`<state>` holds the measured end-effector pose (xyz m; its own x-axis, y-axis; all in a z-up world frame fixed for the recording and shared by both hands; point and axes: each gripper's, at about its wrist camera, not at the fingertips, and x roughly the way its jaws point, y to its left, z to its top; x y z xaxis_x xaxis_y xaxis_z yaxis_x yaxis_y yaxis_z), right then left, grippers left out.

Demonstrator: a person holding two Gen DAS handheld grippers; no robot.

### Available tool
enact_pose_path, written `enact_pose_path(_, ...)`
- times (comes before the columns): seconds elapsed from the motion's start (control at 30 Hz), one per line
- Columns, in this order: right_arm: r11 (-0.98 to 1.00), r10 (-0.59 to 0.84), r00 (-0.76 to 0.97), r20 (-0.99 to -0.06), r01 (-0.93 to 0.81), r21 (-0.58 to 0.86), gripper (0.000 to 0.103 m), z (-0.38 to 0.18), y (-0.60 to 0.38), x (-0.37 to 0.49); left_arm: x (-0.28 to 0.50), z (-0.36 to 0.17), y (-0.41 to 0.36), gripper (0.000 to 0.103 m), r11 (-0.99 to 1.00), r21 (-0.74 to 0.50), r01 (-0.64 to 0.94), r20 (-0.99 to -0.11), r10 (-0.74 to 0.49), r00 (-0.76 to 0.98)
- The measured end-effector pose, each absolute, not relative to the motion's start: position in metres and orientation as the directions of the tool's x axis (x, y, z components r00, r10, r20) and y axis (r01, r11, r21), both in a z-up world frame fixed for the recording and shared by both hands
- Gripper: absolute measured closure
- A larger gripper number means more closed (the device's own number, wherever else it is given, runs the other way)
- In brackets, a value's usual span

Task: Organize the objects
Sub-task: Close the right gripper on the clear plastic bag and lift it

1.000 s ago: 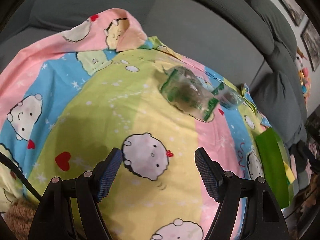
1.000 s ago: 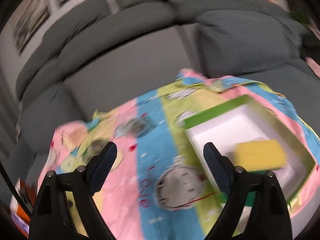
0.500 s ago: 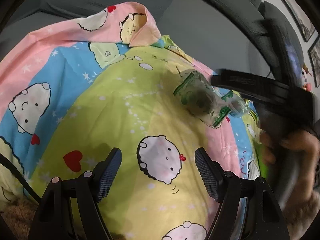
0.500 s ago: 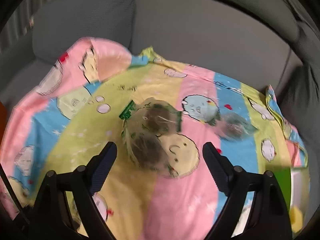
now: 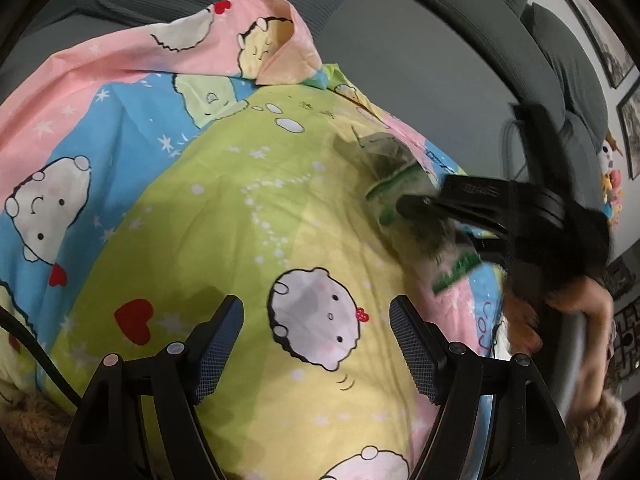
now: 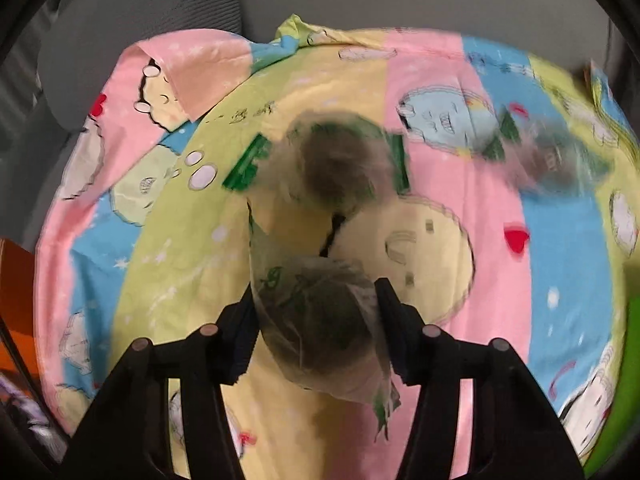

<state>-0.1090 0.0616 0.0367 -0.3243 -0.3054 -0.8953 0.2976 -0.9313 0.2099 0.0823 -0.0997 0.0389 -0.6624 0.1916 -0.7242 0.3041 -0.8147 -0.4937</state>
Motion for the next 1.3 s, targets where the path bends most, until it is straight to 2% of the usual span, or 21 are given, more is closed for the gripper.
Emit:
enact_pose_path(0.13,-0.865,-0.491,-0.192,-0.85,0.219,0.451,0.049,0.033,0.094,-0.077,0.08,0.039,-0.089,0.027,-0.828,-0.498,0.259,-0.728,0.237,-0.643)
enact_pose_path(0.3,-0.79,-0.613,-0.1,-0.784,0.11,0.603,0.049,0.009,0.133,-0.04,0.078,0.039,-0.073,0.027,-0.826,-0.53,0.191,-0.721,0.321,-0.614)
enact_pose_path(0.4,-0.806,-0.592,-0.129,-0.795,0.084,0.586,0.045,0.005,0.15,-0.024,0.075,0.037,-0.058,0.027,-0.83,-0.538,0.148,-0.724,0.365,-0.586)
enact_pose_path(0.43,-0.815,-0.579,-0.165,-0.799,0.078,0.574,0.034,0.006,0.157,-0.019,0.075,0.036,-0.054,0.027,-0.832,-0.537,0.14,-0.725,0.371,-0.58)
enact_pose_path(0.47,-0.832,-0.553,-0.198,-0.81,0.08,0.548,0.031,0.008,0.162,-0.015,0.075,0.035,-0.049,0.027,-0.834,-0.536,0.129,-0.727,0.379,-0.573)
enact_pose_path(0.73,-0.889,-0.444,-0.385,-0.809,0.075,0.452,0.03,0.033,0.205,-0.005,0.072,0.036,-0.022,0.027,-0.792,-0.608,0.045,-0.675,0.487,-0.555)
enact_pose_path(0.87,-0.853,-0.503,-0.404,-0.764,0.092,0.513,0.031,0.039,0.22,-0.006,0.069,0.038,-0.007,0.027,-0.753,-0.658,-0.005,-0.627,0.552,-0.549)
enact_pose_path(1.0,-0.834,-0.544,-0.391,-0.742,0.148,0.532,0.04,0.044,0.215,-0.007,0.066,0.038,0.014,0.027,-0.793,-0.608,-0.035,-0.655,0.526,-0.543)
enact_pose_path(1.23,-0.818,-0.575,-0.298,-0.762,0.232,0.527,0.039,0.031,0.195,-0.001,0.06,0.031,0.031,0.028,-0.832,-0.552,-0.054,-0.682,0.487,-0.546)
enact_pose_path(1.3,-0.808,-0.588,-0.266,-0.764,0.233,0.541,0.039,0.023,0.192,-0.003,0.059,0.028,0.033,0.037,-0.843,-0.535,-0.054,-0.688,0.472,-0.551)
